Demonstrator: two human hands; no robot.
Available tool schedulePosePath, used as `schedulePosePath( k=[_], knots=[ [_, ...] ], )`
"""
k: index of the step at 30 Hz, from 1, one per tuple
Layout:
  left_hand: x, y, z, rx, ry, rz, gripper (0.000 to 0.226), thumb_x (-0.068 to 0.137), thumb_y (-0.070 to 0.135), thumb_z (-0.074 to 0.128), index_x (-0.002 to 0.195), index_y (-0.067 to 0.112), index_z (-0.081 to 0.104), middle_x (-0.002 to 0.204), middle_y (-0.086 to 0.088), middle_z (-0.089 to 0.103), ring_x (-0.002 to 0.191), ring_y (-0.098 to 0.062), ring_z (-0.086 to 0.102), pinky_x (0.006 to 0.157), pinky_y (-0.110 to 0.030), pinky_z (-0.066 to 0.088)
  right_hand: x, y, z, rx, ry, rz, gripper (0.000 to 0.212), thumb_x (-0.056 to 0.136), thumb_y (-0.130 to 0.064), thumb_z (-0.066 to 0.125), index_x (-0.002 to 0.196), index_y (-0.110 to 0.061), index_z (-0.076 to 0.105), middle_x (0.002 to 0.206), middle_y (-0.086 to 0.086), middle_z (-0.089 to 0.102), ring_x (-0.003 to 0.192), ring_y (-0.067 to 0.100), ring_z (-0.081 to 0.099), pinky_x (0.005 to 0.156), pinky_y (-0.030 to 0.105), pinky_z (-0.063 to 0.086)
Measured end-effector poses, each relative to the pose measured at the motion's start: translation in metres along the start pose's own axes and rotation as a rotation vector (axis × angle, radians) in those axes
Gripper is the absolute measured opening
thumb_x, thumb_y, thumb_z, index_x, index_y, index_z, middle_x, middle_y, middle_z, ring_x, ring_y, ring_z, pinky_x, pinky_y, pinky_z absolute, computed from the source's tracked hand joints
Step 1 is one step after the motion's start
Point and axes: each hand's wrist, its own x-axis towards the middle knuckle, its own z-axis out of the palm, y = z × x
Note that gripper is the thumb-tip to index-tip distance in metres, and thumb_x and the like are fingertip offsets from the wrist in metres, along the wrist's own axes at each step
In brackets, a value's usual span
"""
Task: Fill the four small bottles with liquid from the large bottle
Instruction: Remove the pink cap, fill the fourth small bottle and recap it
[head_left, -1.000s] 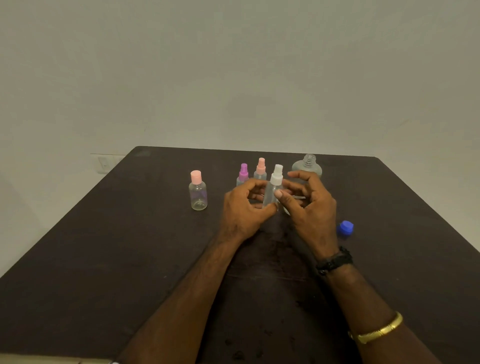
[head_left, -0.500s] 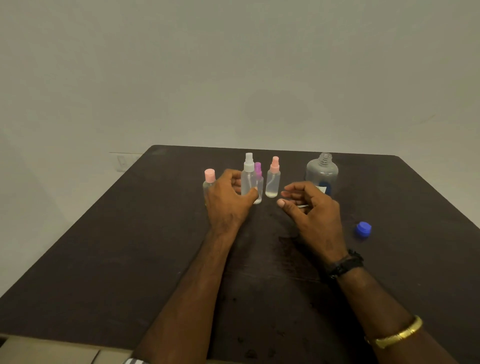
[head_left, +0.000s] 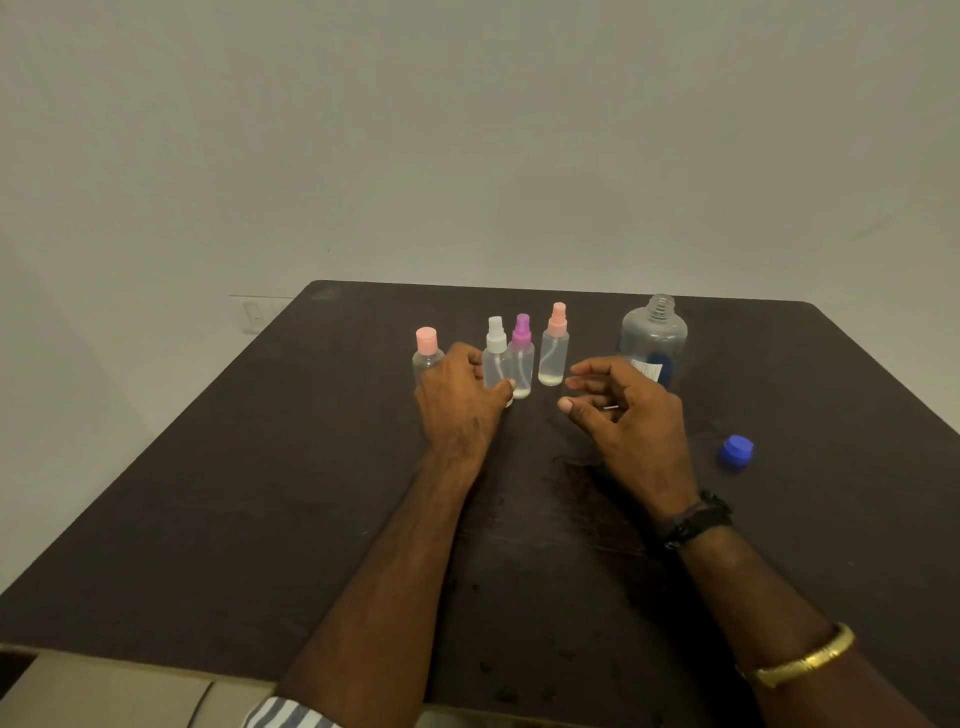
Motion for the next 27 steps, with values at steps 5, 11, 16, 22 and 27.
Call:
schedulePosePath(
  k=[5,11,16,22,27],
  knots=[
    [0.0,-0.002,0.0,0.021,-0.02,-0.021,0.043,0.076,0.032,0.088,0.108,0.013,0.066,0.104,-0.003,0.074,0.092,-0.015,0.07,0.076,-0.02,0.05,0.0,0.0,0.001,-0.002,0.0,0.002,0.031,0.086,-0.02,0.081,0.114,-0.02,0.069,0.102,-0.013,0.071,0.096,-0.01,0.066,0.077,0.003,0.05],
    [-0.002,-0.001,-0.002,0.054,-0.048,-0.017,0.047,0.076,0.033,0.088,0.112,0.013,0.066,0.108,-0.003,0.074,0.095,-0.015,0.07,0.078,-0.021,0.051,-0.001,0.0,0.002,-0.01,0.011,-0.002,0.028,0.086,-0.02,0.082,0.112,-0.016,0.071,0.102,-0.009,0.073,0.095,-0.009,0.066,0.076,0.004,0.051],
    [-0.004,-0.004,-0.011,0.06,-0.051,0.0,0.048,0.075,0.034,0.089,0.114,0.014,0.067,0.109,-0.002,0.073,0.098,-0.015,0.07,0.086,-0.028,0.056,-0.001,-0.005,0.009,0.002,0.001,-0.028,0.025,0.086,-0.019,0.081,0.109,-0.018,0.071,0.102,-0.012,0.072,0.091,-0.007,0.067,0.076,0.006,0.052],
    [-0.007,-0.011,-0.03,-0.033,0.181,0.077,0.021,0.081,0.025,0.084,0.093,0.017,0.069,0.082,0.005,0.071,0.072,-0.007,0.067,0.072,-0.028,0.061,0.003,-0.019,0.029,0.019,-0.008,-0.092,0.026,0.088,-0.017,0.08,0.111,-0.014,0.071,0.1,-0.011,0.07,0.089,-0.011,0.066,0.073,0.005,0.052],
    [-0.004,-0.023,-0.032,-0.087,0.357,0.106,0.035,0.075,0.019,0.086,0.096,0.017,0.058,0.093,0.001,0.063,0.082,-0.015,0.059,0.072,-0.031,0.053,0.004,-0.026,0.053,0.035,-0.043,-0.11,0.032,0.088,-0.016,0.08,0.118,-0.015,0.071,0.11,-0.007,0.072,0.088,-0.009,0.067,0.079,0.005,0.053]
  ],
)
